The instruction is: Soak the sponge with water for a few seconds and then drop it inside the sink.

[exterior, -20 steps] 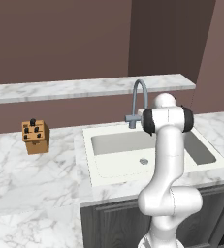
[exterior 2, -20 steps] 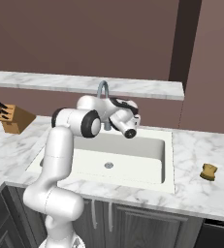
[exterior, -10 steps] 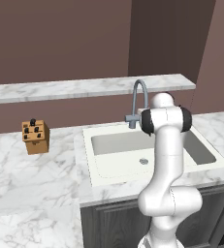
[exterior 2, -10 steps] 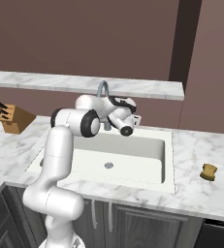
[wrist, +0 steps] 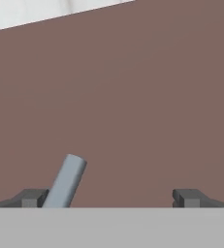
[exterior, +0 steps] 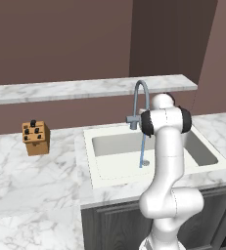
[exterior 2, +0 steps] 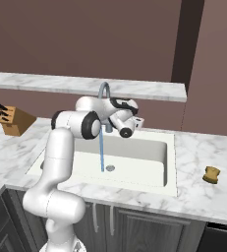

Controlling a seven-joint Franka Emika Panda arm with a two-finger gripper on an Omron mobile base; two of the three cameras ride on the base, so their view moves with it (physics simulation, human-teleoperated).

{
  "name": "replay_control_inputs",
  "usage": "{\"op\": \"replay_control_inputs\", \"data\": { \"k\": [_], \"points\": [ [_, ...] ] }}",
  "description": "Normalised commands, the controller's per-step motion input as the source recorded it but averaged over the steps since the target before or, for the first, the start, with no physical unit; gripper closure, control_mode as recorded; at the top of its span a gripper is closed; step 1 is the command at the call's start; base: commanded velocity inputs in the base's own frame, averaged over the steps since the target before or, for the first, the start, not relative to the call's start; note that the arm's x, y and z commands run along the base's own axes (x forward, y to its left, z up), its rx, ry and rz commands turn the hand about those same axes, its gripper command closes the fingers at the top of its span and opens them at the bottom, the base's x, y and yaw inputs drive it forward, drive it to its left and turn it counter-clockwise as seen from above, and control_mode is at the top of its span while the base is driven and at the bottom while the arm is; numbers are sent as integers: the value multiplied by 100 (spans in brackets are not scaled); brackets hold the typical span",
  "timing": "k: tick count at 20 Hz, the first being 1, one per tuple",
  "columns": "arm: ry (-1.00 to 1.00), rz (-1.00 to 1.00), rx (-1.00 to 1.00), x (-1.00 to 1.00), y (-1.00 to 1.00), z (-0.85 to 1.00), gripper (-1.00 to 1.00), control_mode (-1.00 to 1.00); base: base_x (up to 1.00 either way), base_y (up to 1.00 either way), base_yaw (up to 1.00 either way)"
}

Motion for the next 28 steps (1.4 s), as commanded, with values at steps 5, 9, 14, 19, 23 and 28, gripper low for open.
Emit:
{"op": "replay_control_inputs", "data": {
  "k": [5,9,14,19,23,28],
  "points": [
    [1,-7,0,0,-46,-12,-100,-100,0,0,0],
    [1,-3,0,0,-31,-5,-100,-100,0,0,0],
    [0,-1,0,-10,-24,0,-100,-100,0,0,0],
    [0,-3,0,-37,-34,5,-100,-100,0,0,0],
    [2,-2,0,-52,-26,19,-100,-100,0,0,0],
    [3,-1,0,-57,-23,11,-100,-100,0,0,0]
  ]
}}
